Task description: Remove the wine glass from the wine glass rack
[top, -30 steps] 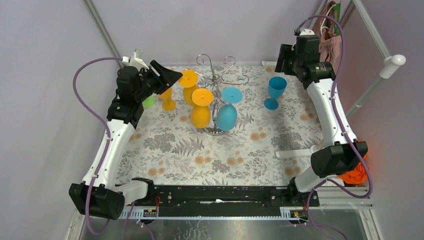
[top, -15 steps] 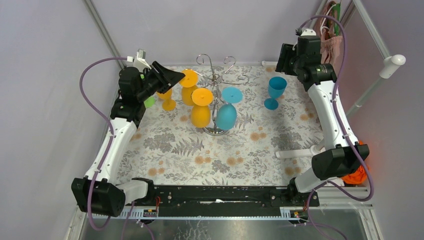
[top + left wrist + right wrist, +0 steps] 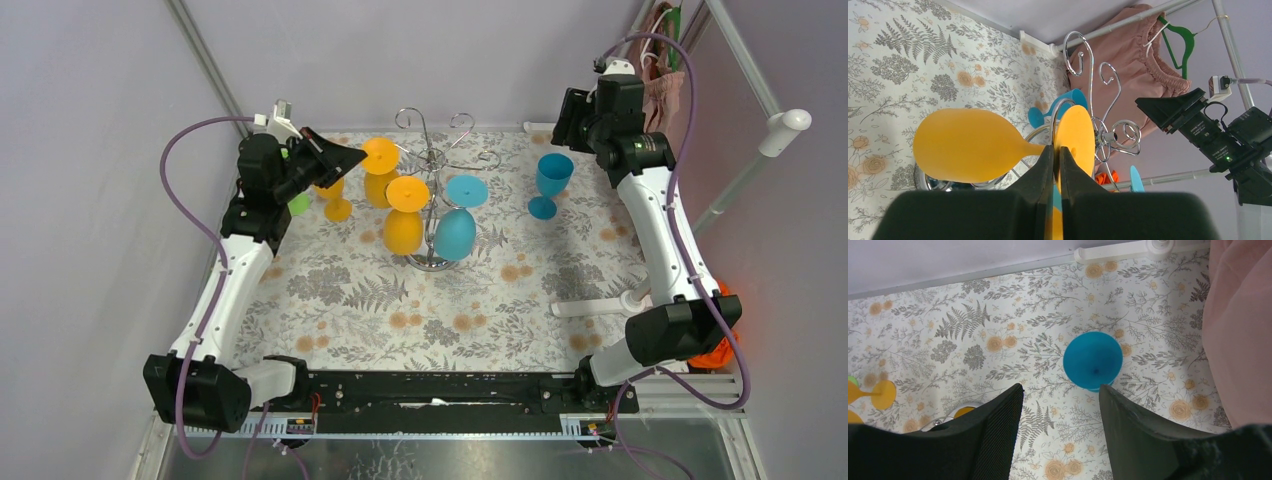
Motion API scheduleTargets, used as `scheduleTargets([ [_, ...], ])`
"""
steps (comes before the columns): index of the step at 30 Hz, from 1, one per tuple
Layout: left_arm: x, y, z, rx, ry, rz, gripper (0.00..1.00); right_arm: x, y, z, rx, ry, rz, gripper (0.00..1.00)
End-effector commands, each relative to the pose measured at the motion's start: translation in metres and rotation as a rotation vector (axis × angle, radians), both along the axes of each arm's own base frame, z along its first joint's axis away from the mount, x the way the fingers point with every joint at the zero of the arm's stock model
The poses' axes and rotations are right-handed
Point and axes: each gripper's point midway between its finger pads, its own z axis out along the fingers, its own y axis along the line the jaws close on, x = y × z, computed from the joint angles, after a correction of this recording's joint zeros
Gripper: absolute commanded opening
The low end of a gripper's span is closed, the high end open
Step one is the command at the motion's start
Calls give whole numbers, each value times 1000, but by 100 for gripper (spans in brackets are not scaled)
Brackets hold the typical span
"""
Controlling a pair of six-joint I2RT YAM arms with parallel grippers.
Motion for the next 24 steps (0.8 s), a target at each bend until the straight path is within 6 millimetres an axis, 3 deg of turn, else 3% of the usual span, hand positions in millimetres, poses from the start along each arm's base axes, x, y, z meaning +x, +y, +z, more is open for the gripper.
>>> scheduleTargets([
  [1,-4,0,11,9,-11,-15,6,-2,3,26,33,-86,16,65],
  [8,-4,9,12,-12,24,-38,18,0,6,19,39,-70,30,65],
  [11,-4,9,10,-16,27,-54,19,1,8,16,47,-65,34,65],
  [21,1,3,0,-68,50,-102,1,3,10,13,56,-64,37,65],
  [24,1,0,4,-91,42,-117,0,3,10,11,55,-63,36,65],
])
